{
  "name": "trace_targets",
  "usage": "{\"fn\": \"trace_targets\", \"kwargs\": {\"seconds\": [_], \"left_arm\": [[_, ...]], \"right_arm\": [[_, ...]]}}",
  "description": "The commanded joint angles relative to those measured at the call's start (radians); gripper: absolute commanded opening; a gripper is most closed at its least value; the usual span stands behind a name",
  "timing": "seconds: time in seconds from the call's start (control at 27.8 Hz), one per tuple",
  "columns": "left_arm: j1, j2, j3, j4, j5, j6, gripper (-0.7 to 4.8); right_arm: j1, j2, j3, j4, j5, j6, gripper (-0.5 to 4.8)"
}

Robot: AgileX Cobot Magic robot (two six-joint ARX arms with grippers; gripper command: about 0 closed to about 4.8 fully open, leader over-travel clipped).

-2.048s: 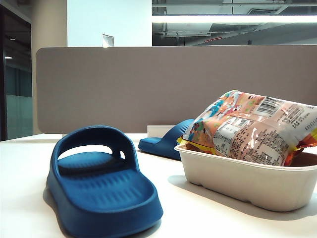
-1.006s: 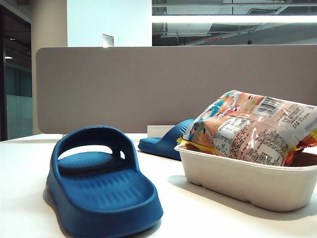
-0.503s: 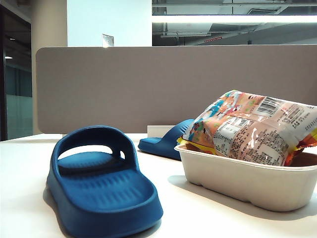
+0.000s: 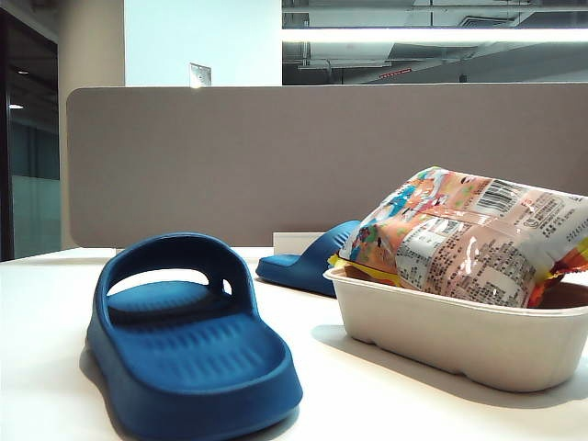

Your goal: Pick up a bag of chips and put them in the box.

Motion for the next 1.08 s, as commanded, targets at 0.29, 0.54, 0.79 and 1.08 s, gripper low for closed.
{"fn": "trace_targets", "kwargs": {"seconds": [0.29, 0.54, 0.79, 1.08], "left_arm": [[0.000, 0.001, 0.003, 0.006, 0.000, 0.001, -0.06], [0.000, 0.001, 0.003, 0.006, 0.000, 0.001, -0.06], [0.000, 0.001, 0.003, 0.006, 0.000, 0.001, -0.06], [0.000, 0.001, 0.003, 0.006, 0.000, 0.001, -0.06]], "right_arm": [[0.000, 0.001, 0.003, 0.021, 0.215, 0.021, -0.01], [0.000, 0.001, 0.003, 0.017, 0.226, 0.022, -0.01], [0.000, 0.001, 0.003, 0.015, 0.226, 0.022, -0.01], [0.000, 0.000, 0.003, 0.015, 0.225, 0.022, -0.01]]}}
